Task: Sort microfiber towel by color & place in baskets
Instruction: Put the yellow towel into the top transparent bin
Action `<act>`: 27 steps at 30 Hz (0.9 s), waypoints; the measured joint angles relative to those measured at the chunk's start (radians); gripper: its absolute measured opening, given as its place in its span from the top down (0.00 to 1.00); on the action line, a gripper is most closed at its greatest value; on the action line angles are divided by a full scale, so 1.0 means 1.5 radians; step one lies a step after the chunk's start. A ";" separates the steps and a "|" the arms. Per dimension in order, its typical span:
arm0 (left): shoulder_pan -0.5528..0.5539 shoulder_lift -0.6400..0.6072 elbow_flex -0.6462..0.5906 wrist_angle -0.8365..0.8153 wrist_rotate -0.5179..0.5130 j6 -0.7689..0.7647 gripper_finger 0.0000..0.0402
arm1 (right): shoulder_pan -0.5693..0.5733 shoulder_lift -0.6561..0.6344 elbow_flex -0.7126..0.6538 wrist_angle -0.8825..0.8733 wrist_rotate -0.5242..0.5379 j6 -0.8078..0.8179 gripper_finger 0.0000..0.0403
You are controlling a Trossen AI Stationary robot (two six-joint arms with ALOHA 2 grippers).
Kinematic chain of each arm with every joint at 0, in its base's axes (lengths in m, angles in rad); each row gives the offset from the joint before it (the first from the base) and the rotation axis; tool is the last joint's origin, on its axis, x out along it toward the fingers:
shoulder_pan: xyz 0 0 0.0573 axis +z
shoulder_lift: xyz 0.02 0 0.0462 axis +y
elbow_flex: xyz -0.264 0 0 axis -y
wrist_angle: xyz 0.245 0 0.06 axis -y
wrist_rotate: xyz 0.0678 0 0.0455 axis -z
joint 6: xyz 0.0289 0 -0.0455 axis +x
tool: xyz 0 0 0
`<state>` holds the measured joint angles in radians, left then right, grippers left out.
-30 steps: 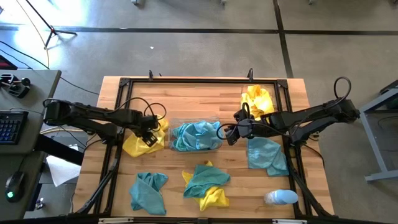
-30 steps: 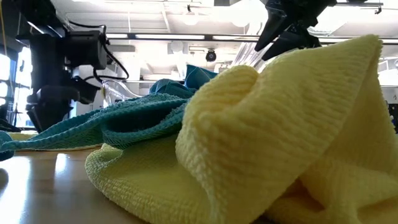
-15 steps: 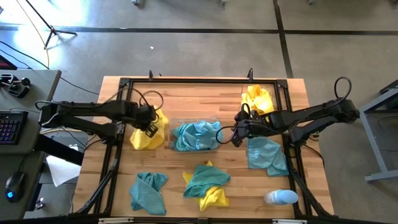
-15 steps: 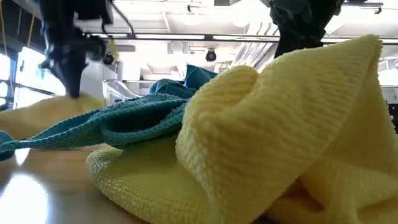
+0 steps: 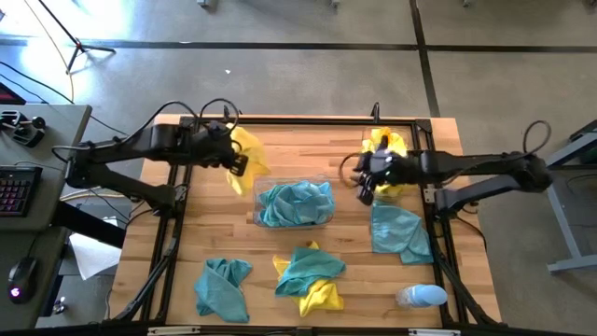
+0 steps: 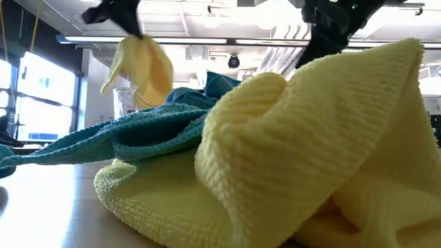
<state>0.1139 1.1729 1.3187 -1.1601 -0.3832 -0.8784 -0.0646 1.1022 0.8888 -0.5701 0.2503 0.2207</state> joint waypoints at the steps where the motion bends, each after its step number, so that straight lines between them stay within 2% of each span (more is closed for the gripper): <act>1: -0.005 0.015 0.020 0.001 -0.003 0.006 1.00 | -0.011 -0.015 -0.013 0.036 -0.010 -0.017 0.71; 7: -0.026 0.142 0.154 0.022 -0.009 0.049 1.00 | -0.054 -0.044 -0.053 0.245 -0.033 -0.082 0.71; 11: -0.031 0.235 0.255 0.027 -0.009 0.085 1.00 | -0.059 -0.034 -0.042 0.320 -0.058 -0.138 0.68; 20: -0.031 0.410 0.458 0.045 0.042 0.163 1.00 | -0.058 -0.027 0.015 0.361 -0.099 -0.256 0.52; 27: -0.030 0.502 0.569 0.061 0.093 0.210 1.00 | -0.057 -0.025 0.022 0.367 -0.108 -0.310 0.39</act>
<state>0.0685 1.9256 2.1715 -1.0678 -0.2433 -0.5637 -0.1501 1.0654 0.9211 -0.0197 0.0884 -0.2447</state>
